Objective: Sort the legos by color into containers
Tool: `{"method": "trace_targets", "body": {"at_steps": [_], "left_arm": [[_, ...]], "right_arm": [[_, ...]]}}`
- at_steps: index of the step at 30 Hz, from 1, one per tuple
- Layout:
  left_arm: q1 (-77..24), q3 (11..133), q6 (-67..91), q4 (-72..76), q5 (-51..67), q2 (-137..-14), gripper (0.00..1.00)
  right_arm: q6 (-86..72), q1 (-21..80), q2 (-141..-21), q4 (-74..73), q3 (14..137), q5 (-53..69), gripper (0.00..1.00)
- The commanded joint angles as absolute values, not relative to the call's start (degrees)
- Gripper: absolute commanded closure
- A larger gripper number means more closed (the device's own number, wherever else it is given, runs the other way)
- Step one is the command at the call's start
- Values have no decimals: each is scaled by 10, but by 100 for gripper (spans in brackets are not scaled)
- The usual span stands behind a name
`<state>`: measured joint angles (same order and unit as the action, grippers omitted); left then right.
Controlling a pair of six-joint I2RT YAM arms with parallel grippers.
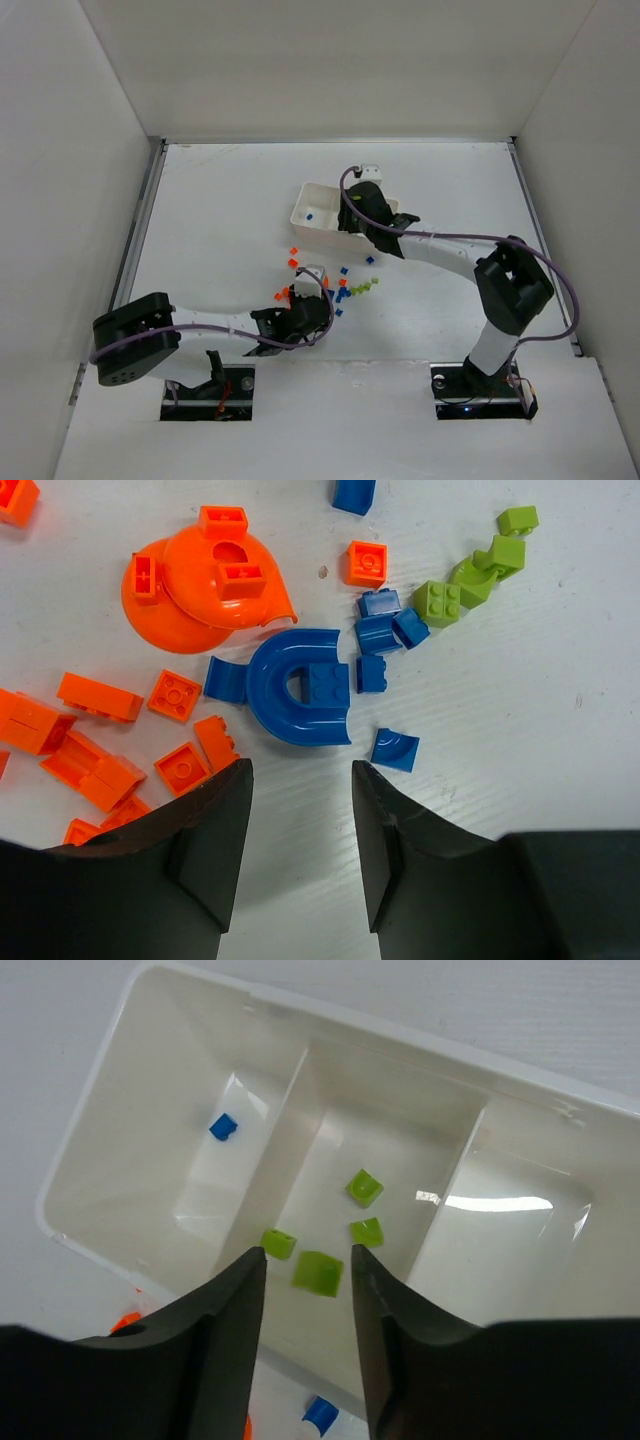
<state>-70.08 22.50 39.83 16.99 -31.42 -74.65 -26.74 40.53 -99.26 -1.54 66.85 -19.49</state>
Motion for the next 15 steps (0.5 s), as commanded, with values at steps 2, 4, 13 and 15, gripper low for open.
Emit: {"method": "trace_targets", "body": {"at_steps": [2, 4, 13, 15], "left_arm": [[-694, 245, 386, 199, -304, -756, 57], [-690, 251, 378, 200, -294, -764, 57], [-678, 267, 363, 226, -286, -813, 58], [-668, 271, 359, 234, -282, -826, 59]], "right_arm": [[-258, 406, -948, 22, 662, -207, 48], [-261, 413, -920, 23, 640, -218, 47], [-310, 471, -789, 37, 477, -253, 55], [-325, 489, -771, 30, 440, -256, 55]]}}
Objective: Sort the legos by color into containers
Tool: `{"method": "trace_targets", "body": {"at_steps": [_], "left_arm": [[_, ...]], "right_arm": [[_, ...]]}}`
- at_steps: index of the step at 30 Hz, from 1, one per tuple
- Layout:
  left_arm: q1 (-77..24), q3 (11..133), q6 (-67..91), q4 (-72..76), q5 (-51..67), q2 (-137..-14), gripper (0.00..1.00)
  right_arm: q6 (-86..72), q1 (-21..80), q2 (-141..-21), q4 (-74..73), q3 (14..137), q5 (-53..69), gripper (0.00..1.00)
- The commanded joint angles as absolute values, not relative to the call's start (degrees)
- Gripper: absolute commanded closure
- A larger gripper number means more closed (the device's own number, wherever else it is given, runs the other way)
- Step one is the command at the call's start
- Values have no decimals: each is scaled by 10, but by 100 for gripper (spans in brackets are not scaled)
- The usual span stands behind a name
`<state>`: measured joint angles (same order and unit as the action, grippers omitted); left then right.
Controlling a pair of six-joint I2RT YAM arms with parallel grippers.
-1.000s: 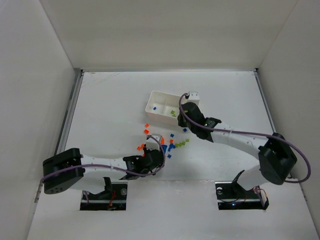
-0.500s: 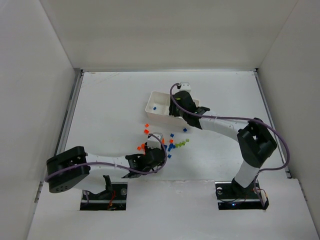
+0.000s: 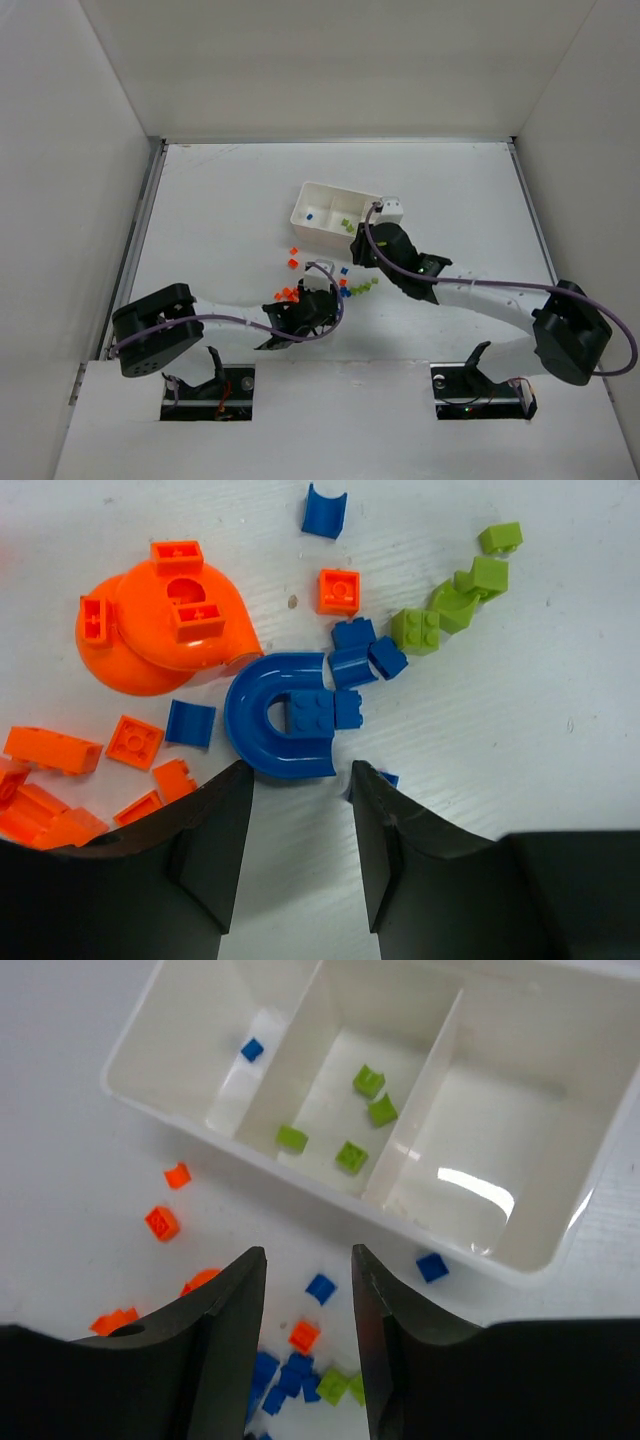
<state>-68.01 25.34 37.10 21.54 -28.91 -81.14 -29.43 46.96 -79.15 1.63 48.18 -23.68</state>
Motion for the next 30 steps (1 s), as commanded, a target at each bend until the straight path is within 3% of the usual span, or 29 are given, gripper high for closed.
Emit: {"method": "trace_targets", "body": {"at_steps": [1, 7, 16, 22, 30], "left_arm": [[-667, 273, 358, 235, -281, -831, 60], [-653, 277, 343, 239, -282, -838, 68], [-656, 288, 347, 235, -279, -853, 60], [-655, 304, 345, 246, -267, -877, 61], [-652, 297, 342, 248, -272, -860, 80]], "right_arm": [[-337, 500, -763, 27, 418, -260, 55], [-388, 552, -745, 11, 334, -265, 54], [-440, 573, -737, 5, 298, -286, 50], [-441, 574, -736, 9, 294, -281, 49], [-441, 574, -720, 2, 291, -284, 49]]}}
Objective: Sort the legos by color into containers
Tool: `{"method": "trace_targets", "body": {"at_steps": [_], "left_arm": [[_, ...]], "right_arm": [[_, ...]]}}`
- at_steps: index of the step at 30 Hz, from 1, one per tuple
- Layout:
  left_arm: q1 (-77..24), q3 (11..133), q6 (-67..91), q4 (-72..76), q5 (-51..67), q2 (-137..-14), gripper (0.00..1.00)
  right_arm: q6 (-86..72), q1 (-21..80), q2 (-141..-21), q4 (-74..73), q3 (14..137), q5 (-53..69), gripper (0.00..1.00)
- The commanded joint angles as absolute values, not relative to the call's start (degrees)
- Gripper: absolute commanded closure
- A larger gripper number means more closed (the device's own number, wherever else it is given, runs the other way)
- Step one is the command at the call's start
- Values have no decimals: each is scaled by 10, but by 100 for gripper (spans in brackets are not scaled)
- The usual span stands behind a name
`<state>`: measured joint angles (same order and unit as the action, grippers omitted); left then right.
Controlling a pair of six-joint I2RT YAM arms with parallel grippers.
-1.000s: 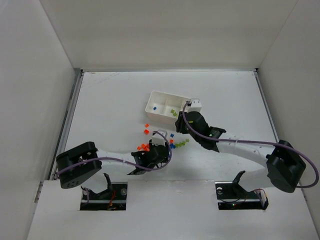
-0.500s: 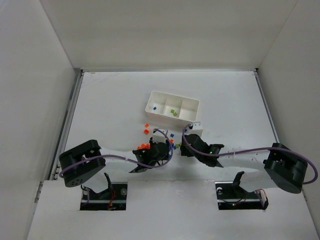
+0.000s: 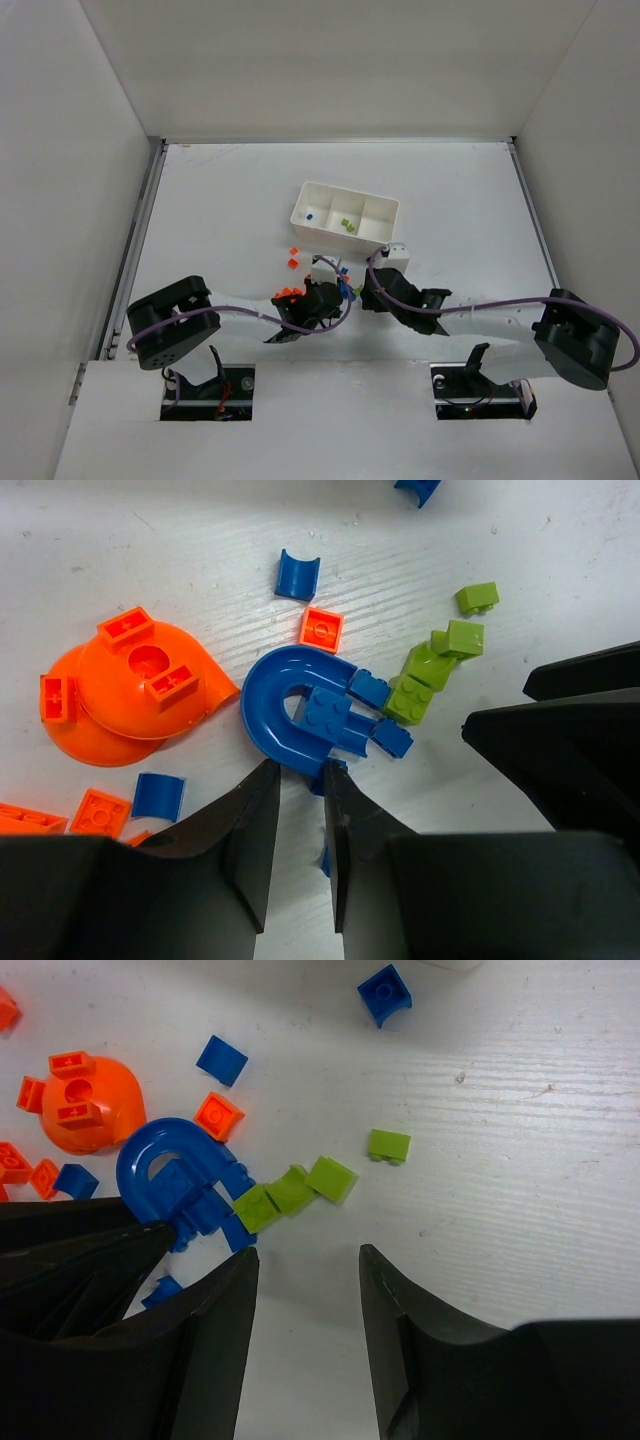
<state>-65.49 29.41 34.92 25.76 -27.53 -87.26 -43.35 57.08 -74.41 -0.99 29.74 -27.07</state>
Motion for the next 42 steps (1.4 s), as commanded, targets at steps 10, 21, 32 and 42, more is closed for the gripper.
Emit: {"method": "trace_targets", "body": {"at_steps": [10, 21, 32, 42], "left_arm": [[-654, 268, 349, 229, -284, -789, 86], [-601, 264, 391, 214, -227, -725, 68], [-563, 325, 379, 253, -154, -799, 67], [-547, 358, 352, 266, -149, -883, 72]], "right_arm": [[-432, 573, -688, -13, 286, -286, 50], [-425, 573, -717, -3, 302, -281, 49], [-436, 573, -708, -4, 288, -288, 50], [-433, 573, -687, 5, 278, -284, 50]]}}
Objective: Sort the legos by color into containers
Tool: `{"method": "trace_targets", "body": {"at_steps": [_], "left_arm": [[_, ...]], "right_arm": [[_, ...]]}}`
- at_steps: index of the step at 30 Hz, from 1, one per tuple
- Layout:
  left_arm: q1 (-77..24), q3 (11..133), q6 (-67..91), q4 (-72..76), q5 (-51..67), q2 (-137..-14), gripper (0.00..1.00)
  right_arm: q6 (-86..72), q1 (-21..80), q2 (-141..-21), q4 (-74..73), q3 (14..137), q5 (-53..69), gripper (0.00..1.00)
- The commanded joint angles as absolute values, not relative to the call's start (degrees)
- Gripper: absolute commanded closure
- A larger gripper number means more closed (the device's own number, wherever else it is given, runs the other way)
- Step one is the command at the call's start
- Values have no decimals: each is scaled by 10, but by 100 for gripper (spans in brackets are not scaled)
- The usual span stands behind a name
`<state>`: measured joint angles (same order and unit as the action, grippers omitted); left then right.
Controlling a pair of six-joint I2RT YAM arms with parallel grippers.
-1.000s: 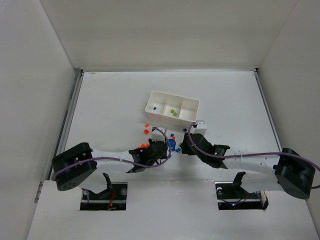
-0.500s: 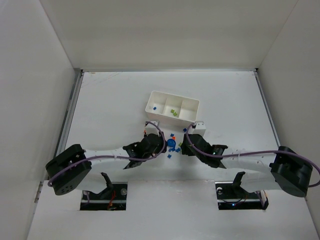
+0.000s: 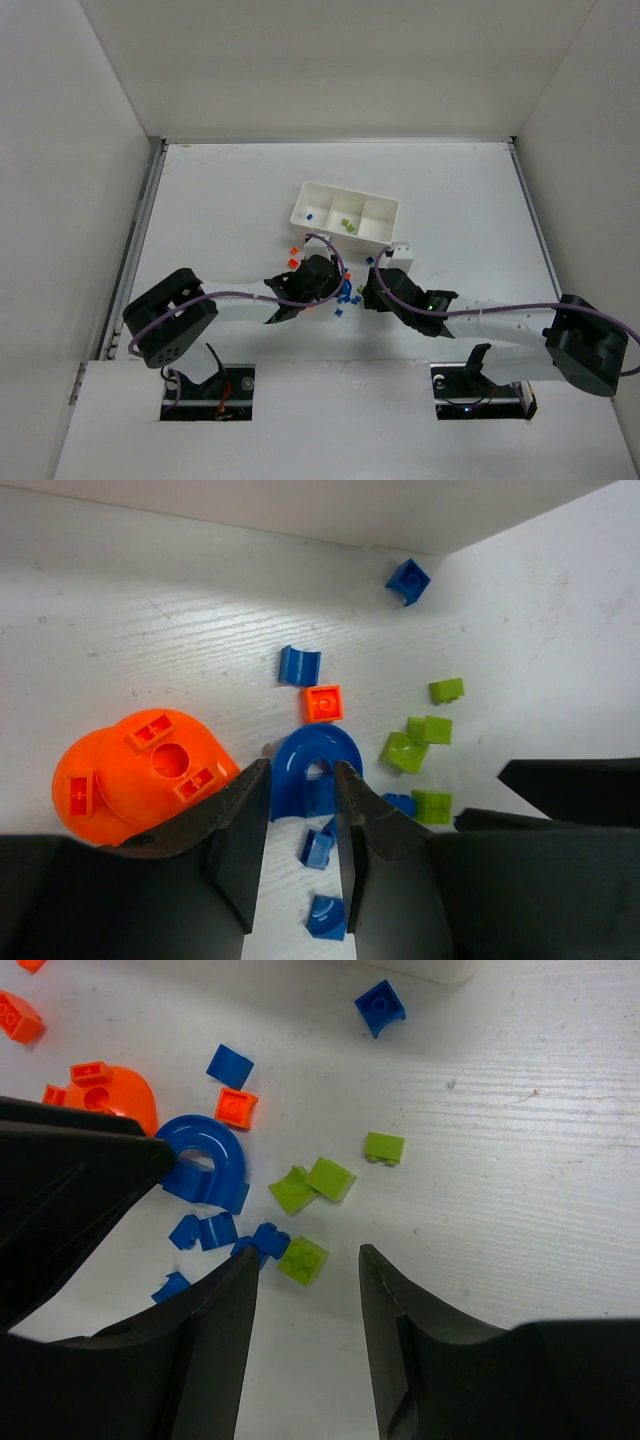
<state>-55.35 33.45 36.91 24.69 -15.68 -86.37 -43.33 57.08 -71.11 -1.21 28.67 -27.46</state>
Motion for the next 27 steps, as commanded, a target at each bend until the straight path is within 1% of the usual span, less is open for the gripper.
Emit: {"method": "trace_targets", "body": {"at_steps": [1, 7, 9, 13, 16, 22, 27], "left_arm": [[-546, 359, 350, 267, -148, -889, 72], [-542, 364, 346, 274, -146, -916, 74], [-541, 363, 346, 285, -143, -920, 81], [-541, 361, 344, 287, -136, -915, 89], [-540, 352, 346, 290, -135, -907, 94], [-535, 343, 350, 291, -134, -870, 96], [-529, 341, 353, 285, -125, -834, 96]], "right_arm": [[-432, 573, -684, 2, 277, -286, 50], [-439, 569, -662, 4, 258, -273, 50], [-437, 568, -678, 0, 263, -266, 50], [-441, 569, -703, 4, 269, -261, 50], [-438, 573, -718, 6, 272, -260, 50], [-427, 576, -733, 16, 282, -252, 50], [-420, 577, -750, 24, 290, -241, 50]]}}
